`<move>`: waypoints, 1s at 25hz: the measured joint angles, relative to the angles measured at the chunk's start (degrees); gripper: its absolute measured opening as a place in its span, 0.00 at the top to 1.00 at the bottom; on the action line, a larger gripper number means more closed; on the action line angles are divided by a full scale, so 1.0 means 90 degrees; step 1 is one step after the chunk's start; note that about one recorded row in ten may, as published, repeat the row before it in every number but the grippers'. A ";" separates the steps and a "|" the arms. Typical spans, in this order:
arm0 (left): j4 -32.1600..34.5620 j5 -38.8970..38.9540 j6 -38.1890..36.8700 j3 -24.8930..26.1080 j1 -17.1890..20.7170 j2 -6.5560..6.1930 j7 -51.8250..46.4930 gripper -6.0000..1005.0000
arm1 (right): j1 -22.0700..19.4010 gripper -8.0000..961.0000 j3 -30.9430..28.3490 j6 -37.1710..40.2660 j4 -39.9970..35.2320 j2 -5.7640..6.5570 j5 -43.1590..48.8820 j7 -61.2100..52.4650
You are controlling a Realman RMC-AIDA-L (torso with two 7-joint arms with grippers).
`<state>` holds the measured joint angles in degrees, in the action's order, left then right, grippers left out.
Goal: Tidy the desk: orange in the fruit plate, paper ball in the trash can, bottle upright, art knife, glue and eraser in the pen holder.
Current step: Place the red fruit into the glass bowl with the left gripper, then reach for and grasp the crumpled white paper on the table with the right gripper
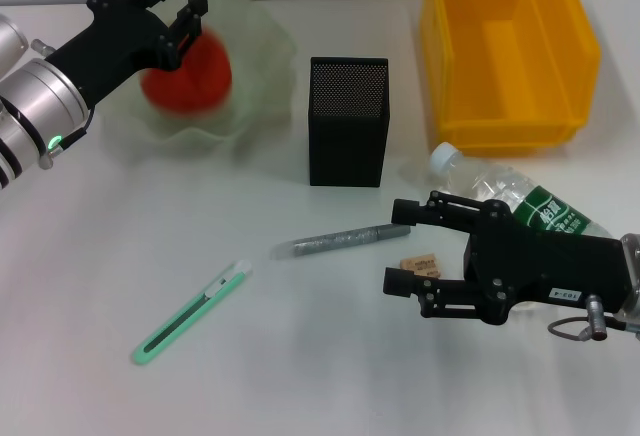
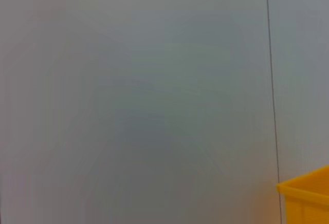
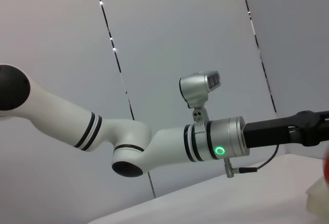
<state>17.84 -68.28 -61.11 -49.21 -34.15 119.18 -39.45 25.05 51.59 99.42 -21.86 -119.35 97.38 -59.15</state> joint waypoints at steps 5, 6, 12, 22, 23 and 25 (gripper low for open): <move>0.0000 0.0000 0.0078 0.0000 -0.0030 0.0000 -0.0042 0.58 | 0.0000 0.17 0.0000 -0.0004 -0.0001 0.0000 0.0000 0.0000; 0.0000 0.0000 0.0078 0.0000 -0.0030 0.0000 -0.0042 0.57 | 0.0000 0.17 0.0000 -0.0003 -0.0002 0.0000 0.0000 0.0000; 0.0000 0.0000 -0.0093 -0.0010 -0.0023 0.0000 -0.0046 0.54 | 0.0001 0.17 0.0000 -0.0015 -0.0002 0.0000 0.0000 0.0000; 0.1413 -0.0189 -0.4138 -0.1625 0.0936 -0.0086 -0.1673 0.54 | -0.0080 0.17 -0.0009 0.0008 0.0035 0.0008 -0.0001 -0.0010; 0.1844 -0.0510 -0.4424 -0.2003 0.1147 -0.0110 -0.1786 0.54 | -0.0086 0.17 -0.0010 0.0007 0.0036 0.0010 -0.0001 -0.0009; 0.1982 -0.1054 -0.4347 -0.2068 0.1203 -0.0101 -0.1964 0.54 | -0.0091 0.17 -0.0010 -0.0002 0.0037 0.0009 -0.0002 -0.0009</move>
<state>35.68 -77.76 -100.23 -67.83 -23.32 118.27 -57.12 24.23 51.50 99.40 -21.53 -119.27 97.37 -59.23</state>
